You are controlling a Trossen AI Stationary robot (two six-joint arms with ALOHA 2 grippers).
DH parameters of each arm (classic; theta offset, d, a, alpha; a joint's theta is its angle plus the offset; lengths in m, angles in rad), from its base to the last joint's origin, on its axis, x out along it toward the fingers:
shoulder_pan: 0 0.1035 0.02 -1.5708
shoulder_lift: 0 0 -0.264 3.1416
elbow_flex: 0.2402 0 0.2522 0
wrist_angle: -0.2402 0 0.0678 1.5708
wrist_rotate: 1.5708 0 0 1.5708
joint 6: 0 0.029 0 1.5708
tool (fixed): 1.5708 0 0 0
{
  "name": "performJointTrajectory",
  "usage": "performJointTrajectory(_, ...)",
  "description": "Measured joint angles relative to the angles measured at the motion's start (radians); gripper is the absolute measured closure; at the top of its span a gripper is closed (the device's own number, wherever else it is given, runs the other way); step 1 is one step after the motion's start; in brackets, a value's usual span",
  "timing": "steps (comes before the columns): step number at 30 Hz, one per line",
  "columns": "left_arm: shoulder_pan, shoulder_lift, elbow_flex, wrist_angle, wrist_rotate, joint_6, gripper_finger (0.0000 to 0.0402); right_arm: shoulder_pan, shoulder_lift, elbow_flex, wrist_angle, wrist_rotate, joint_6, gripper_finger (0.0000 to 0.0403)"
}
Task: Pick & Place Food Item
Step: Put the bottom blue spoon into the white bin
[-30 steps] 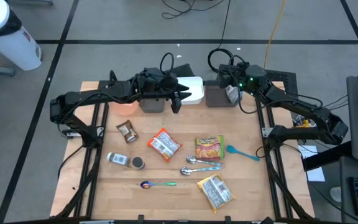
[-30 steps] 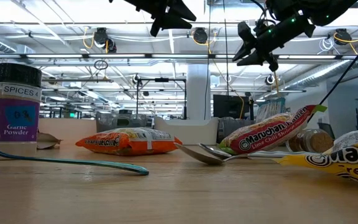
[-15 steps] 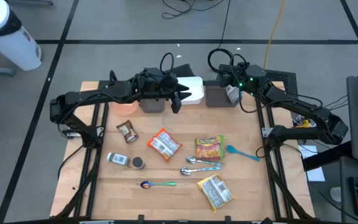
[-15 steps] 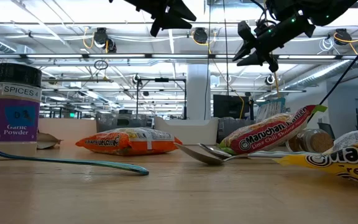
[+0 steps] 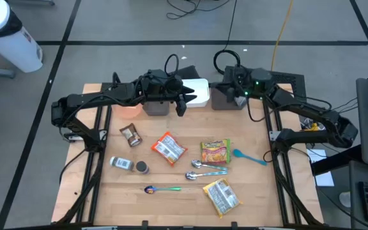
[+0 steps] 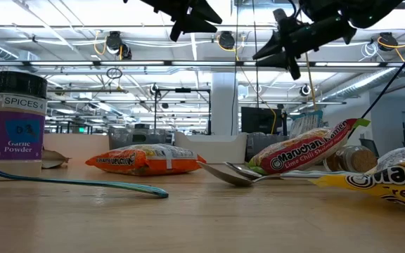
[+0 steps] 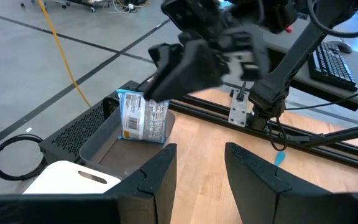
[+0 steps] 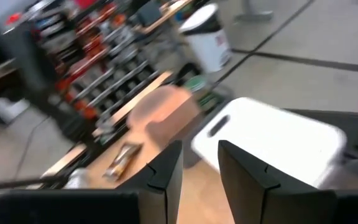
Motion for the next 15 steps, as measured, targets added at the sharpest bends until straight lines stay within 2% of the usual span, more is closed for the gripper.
performJointTrajectory(3,0.0,0.0,0.0,0.0,0.0,0.0,0.0256,0.029,0.0,0.0,-0.001,-0.033,-0.022,0.031)
performJointTrajectory(15,0.0,0.0,0.0,0.0,0.0,0.0,0.0256,0.102,0.0,0.0,0.0,-0.03,-0.098,0.0309)
